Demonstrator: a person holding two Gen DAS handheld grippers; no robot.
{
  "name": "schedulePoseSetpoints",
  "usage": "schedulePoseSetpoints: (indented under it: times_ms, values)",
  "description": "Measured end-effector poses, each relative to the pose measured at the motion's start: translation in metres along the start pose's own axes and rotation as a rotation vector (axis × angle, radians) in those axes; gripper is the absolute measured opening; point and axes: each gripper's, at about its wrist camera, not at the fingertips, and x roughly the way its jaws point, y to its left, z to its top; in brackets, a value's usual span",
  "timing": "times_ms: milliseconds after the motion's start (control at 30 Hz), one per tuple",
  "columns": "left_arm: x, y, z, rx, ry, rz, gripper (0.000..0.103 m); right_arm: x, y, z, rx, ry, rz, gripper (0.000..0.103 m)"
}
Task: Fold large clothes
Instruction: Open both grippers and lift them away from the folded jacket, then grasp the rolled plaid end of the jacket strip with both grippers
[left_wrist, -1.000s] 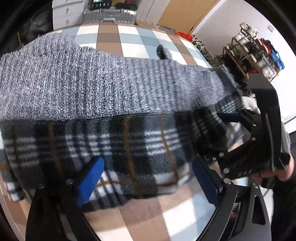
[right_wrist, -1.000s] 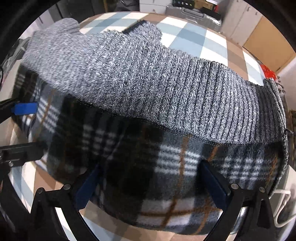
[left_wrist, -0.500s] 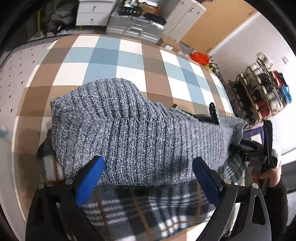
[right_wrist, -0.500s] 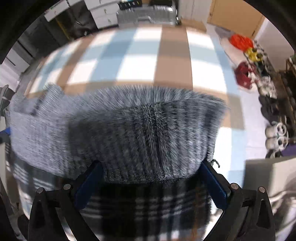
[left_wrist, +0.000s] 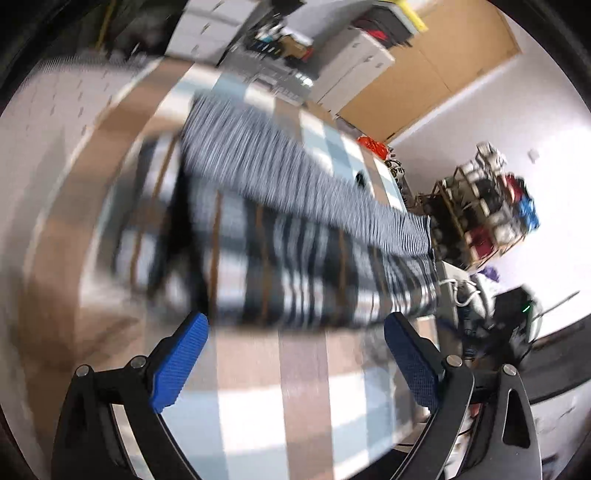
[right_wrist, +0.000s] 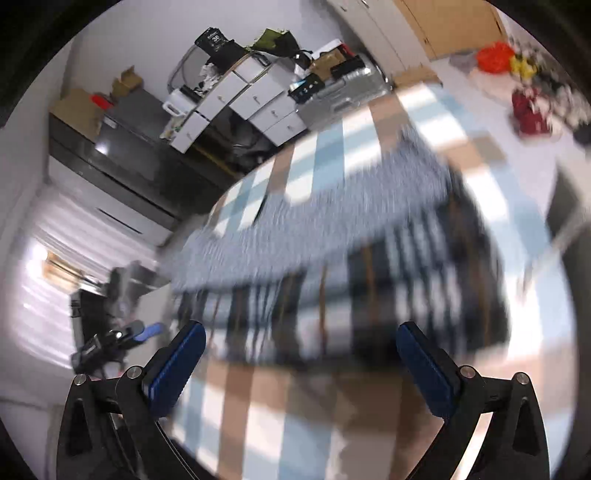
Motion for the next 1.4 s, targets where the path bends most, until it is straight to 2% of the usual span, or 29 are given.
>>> schedulePoseSetpoints:
  times_ms: [67,133,200,267,367,433,600,667,700,767,800,833,867,900,967,1000,1100,1233,1400]
  values:
    - [0.008,0.009,-0.01,-0.067,0.006,-0.006,0.093,0.009,-0.018,-0.018,0.106,0.047,0.003,0.103]
    - [0.017,0.019,-0.017,-0.145,0.01,-0.036,0.093,0.015,-0.038,-0.024,0.213,0.057,0.043,0.103]
    - [0.023,0.023,-0.011,-0.195,0.007,-0.055,0.093,0.017,-0.057,-0.022,0.31,0.047,0.085,0.103]
    - [0.018,0.024,-0.007,-0.22,-0.029,-0.036,0.093,0.019,-0.072,-0.017,0.385,0.029,0.13,0.103]
    - [0.022,0.024,0.007,-0.247,-0.025,-0.053,0.093,0.015,-0.082,-0.007,0.445,-0.039,0.126,0.103]
    - [0.027,0.023,0.015,-0.282,-0.025,-0.079,0.093,0.024,-0.083,-0.001,0.433,-0.048,0.087,0.103]
    - [0.025,0.035,0.027,-0.363,-0.042,-0.078,0.094,0.028,-0.078,0.014,0.403,-0.113,0.029,0.103]
    - [0.023,0.045,0.027,-0.38,-0.05,-0.094,0.093,0.03,-0.078,0.018,0.379,-0.148,-0.061,0.079]
    - [0.021,0.049,0.028,-0.391,-0.064,-0.115,0.093,0.033,-0.078,0.02,0.366,-0.154,-0.094,0.058]
    - [0.017,0.053,0.025,-0.417,-0.077,-0.147,0.093,0.031,-0.081,0.015,0.354,-0.212,-0.085,0.05]
    - [0.017,0.054,0.024,-0.421,-0.085,-0.156,0.092,0.031,-0.081,0.013,0.344,-0.241,-0.089,0.04]
    - [0.016,0.054,0.023,-0.409,-0.089,-0.155,0.08,0.031,-0.08,0.01,0.332,-0.262,-0.09,0.037]
    - [0.015,0.054,0.021,-0.397,-0.089,-0.138,0.061,0.029,-0.078,0.007,0.311,-0.284,-0.097,0.032]
    - [0.014,0.055,0.021,-0.387,-0.093,-0.133,0.052,0.027,-0.074,0.005,0.288,-0.294,-0.112,0.028]
    - [0.011,0.059,0.02,-0.389,-0.1,-0.176,0.039,0.024,-0.066,0.002,0.236,-0.301,-0.152,0.025]
    - [0.011,0.059,0.018,-0.389,-0.105,-0.185,0.038,0.023,-0.063,0.002,0.221,-0.305,-0.164,0.024]
    - [0.005,0.053,0.015,-0.352,-0.125,-0.173,0.035,0.021,-0.058,0.001,0.201,-0.287,-0.192,0.021]
    - [0.006,0.054,0.009,-0.353,-0.112,-0.196,0.035,0.019,-0.035,-0.001,0.086,-0.281,-0.295,0.02]
    - [0.003,0.052,-0.004,-0.341,-0.098,-0.166,0.035,0.011,-0.012,-0.023,-0.073,-0.267,-0.427,0.019]
